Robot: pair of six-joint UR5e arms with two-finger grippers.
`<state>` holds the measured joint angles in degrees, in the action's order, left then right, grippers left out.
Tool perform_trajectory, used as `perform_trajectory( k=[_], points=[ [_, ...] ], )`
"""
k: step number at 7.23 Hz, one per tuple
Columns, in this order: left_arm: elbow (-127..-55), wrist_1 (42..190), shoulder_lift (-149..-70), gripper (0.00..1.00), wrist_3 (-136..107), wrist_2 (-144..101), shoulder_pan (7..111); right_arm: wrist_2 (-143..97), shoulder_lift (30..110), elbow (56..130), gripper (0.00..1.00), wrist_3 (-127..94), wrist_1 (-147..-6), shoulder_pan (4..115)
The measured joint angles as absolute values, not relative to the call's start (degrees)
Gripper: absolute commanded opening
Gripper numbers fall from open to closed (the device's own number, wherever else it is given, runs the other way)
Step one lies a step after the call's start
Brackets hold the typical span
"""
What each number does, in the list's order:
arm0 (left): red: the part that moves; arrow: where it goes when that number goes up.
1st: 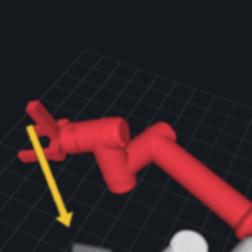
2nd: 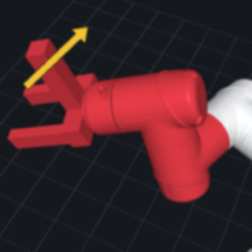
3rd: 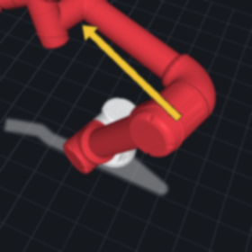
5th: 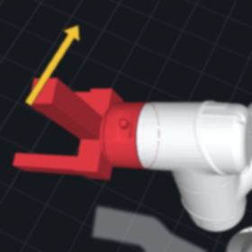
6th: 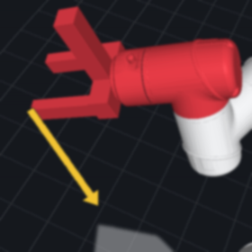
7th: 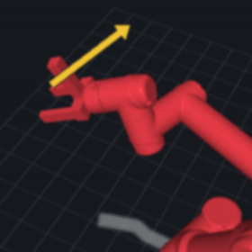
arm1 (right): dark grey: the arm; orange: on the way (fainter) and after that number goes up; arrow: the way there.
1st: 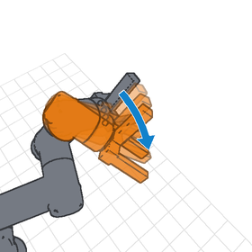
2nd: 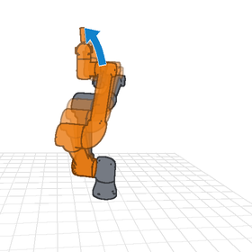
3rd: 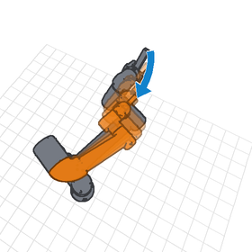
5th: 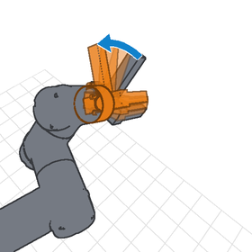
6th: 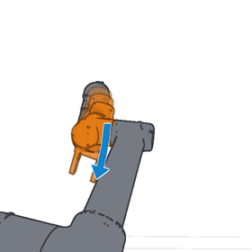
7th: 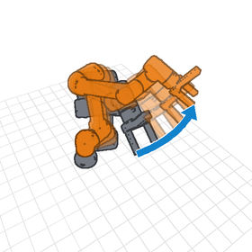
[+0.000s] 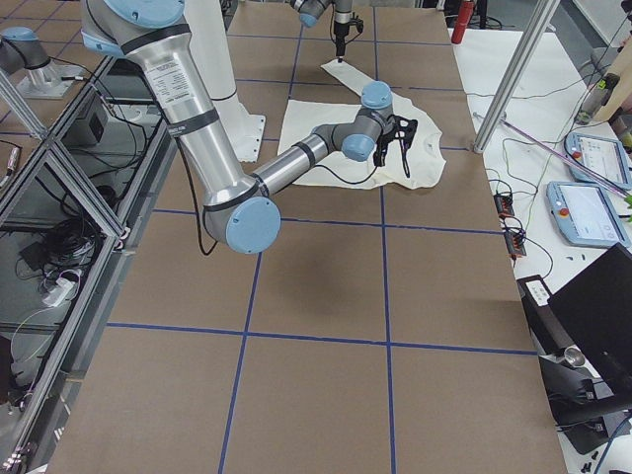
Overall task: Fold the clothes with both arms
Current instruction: 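Grasp the other sleeve cuff with the left gripper and lift it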
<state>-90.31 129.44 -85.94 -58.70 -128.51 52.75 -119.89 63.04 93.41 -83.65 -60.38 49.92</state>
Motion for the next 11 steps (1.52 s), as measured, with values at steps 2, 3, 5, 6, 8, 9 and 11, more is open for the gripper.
perform_trajectory(
  k=[2,3,5,6,8,9,11],
  points=[
    [-89.85,129.39,-86.02,0.14,-58.69,-127.63,52.31,-119.88,63.03,93.5,0.99,-83.65,-60.38,49.92],
    [-89.85,129.37,-86.02,0.0,-58.83,-127.41,52.26,-119.88,63.07,93.62,0.99,-83.66,-60.38,49.92],
    [-90.05,129.3,-85.98,0.0,-58.91,-127.36,52.19,-119.67,63.16,93.74,0.99,-83.67,-60.38,49.89],
    [-90.82,129.19,-86.01,0.0,-58.88,-127.6,52.17,-119.52,63.17,93.77,0.99,-83.67,-60.38,49.87],
    [-92.82,128.97,-86.03,0.0,-58.83,-127.99,52.21,-119.38,63.28,93.78,0.99,-83.67,-60.38,49.84],
    [-94.25,128.73,-86.07,0.0,-58.9,-128.35,52.21,-119.38,63.32,93.81,0.99,-83.67,-60.38,49.85],
    [-98.59,126.61,-87.25,0.0,-59.37,-132.57,52.6,-119.54,64.11,94.92,0.99,-83.65,-60.38,50.22]
  ],
)
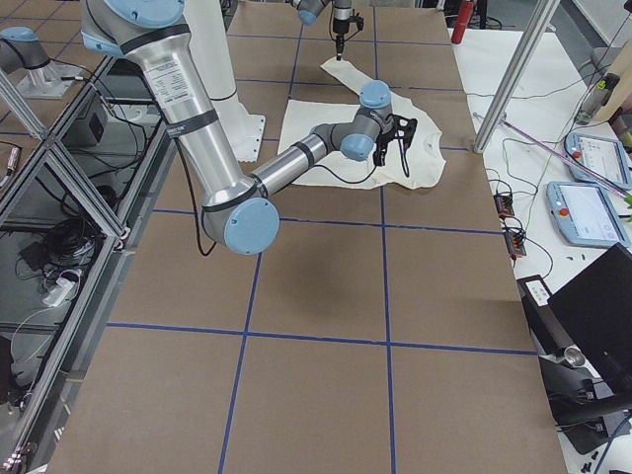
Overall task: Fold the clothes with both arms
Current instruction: 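Grasp the other sleeve cuff with the left gripper and lift it, then fold the sleeve with the left gripper across the shirt toward the far shoulder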
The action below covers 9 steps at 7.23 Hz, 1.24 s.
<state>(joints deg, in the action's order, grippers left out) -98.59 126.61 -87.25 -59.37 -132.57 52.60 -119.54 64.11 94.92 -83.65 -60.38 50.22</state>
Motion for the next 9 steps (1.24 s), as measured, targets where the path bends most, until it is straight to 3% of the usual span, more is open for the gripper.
perform_trajectory(
  k=[3,5,7,9],
  points=[
    [-99.95,121.29,-102.55,0.0,-70.52,-134.54,53.81,-119.67,67.61,97.96,1.0,-83.43,-60.38,51.39],
    [-96.02,120.61,-115.69,0.0,-82.45,-132.57,53.9,-120.12,71.25,99.8,1.0,-81.0,-60.36,53.12],
    [-89.27,120.72,-128.13,0.0,-90.43,-129.4,53.83,-120.42,74.83,101.58,1.0,-78.45,-60.31,54.48],
    [-75.26,121.69,-143.23,0.0,-95.1,-125.45,53.38,-120.7,78.73,104.5,1.0,-76.56,-60.28,55.6]
  ],
)
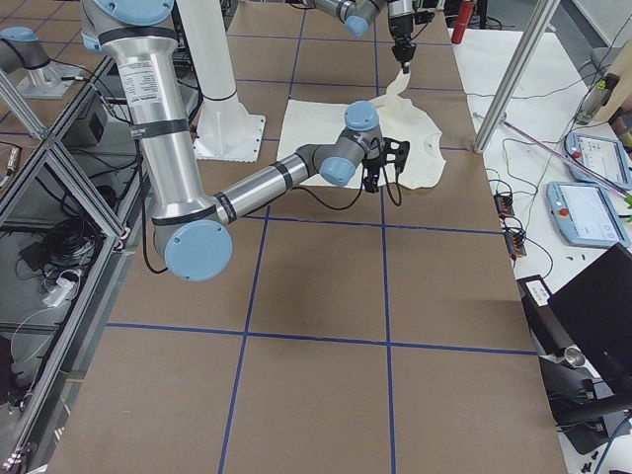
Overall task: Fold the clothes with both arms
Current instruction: 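Fold the sleeve with the left gripper across the shirt toward the far shoulder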
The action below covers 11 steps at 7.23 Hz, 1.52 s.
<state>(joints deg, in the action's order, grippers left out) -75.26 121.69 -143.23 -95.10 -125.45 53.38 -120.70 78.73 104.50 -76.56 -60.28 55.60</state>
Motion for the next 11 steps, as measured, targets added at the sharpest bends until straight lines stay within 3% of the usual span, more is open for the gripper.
perform_trajectory(
  k=[2,9,11],
  points=[
    [-65.2,125.93,-151.44,0.0,-95.61,-118.8,48.95,-124.73,82.35,106.45,1.0,-73.36,-60.0,59.16],
    [-48.94,136.68,-159.36,0.0,-94.8,-101.46,36.97,-129.64,85.09,105.82,1.0,-69.21,-59.94,63.35],
    [-45.9,138.35,-160.92,0.11,-94.38,-100.16,36.07,-129.62,85.29,105.82,1.0,-69.18,-59.94,63.29]
  ],
)
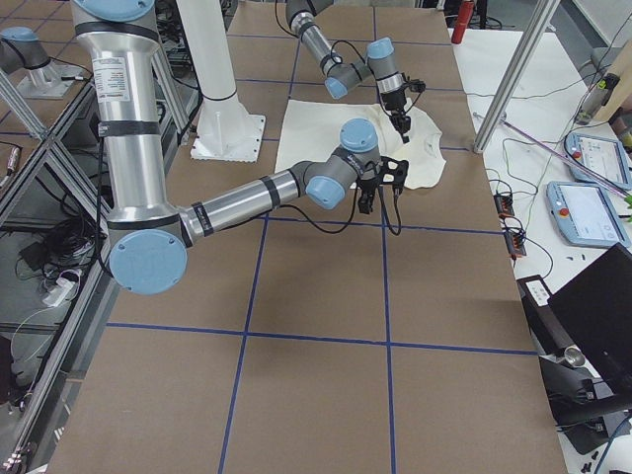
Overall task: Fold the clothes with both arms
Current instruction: 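Fold the sleeve with the left gripper across the shirt toward the far shoulder, then release the sleeve with the left gripper while the right gripper moves toward the hem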
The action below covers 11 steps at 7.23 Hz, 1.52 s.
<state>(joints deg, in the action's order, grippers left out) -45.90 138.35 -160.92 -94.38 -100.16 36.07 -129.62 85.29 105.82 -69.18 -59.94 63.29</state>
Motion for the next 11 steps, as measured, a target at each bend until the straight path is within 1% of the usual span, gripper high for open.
perform_trajectory(
  k=[1,2,3,4,5,6,7,8,9,11],
  points=[
    [-44.96,138.87,-161.41,0.5,-94.04,-100.01,35.78,-129.58,85.32,105.8,1.0,-69.17,-59.94,63.29],
    [-44.02,139.6,-161.71,0.68,-93.59,-99.93,35.45,-129.52,85.34,105.71,1.0,-69.17,-59.94,63.29],
    [-43.35,140.3,-161.85,0.69,-93.09,-99.9,35.24,-129.42,85.34,105.6,1.0,-69.17,-59.94,63.28],
    [-43.24,140.68,-162.02,0.73,-92.6,-99.93,35.19,-129.32,85.28,105.55,1.0,-69.35,-59.94,63.24],
    [-43.89,140.73,-162.13,0.73,-92.55,-100.11,35.17,-129.25,85.1,105.6,1.0,-69.79,-59.96,63.15],
    [-46.15,139.64,-161.64,0.73,-92.75,-100.59,35.17,-129.25,84.92,105.84,1.0,-70.35,-60.0,62.93],
    [-51.41,136.26,-159.38,0.73,-92.88,-102.09,35.28,-129.17,84.84,106.36,1.0,-72.17,-60.0,62.04],
    [-59.33,132.33,-154.84,0.72,-92.8,-104.56,35.54,-128.11,85.01,107.49,1.0,-76.08,-59.99,59.64],
    [-68.56,129.8,-148.42,0.71,-92.64,-106.52,36.03,-124.8,85.57,109.72,0.99,-81.53,-60.08,55.3],
    [-85.88,127.8,-134.23,0.71,-91.05,-108.78,37.59,-112.96,87.45,115.21,0.98,-93.9,-60.6,42.5]
  ],
)
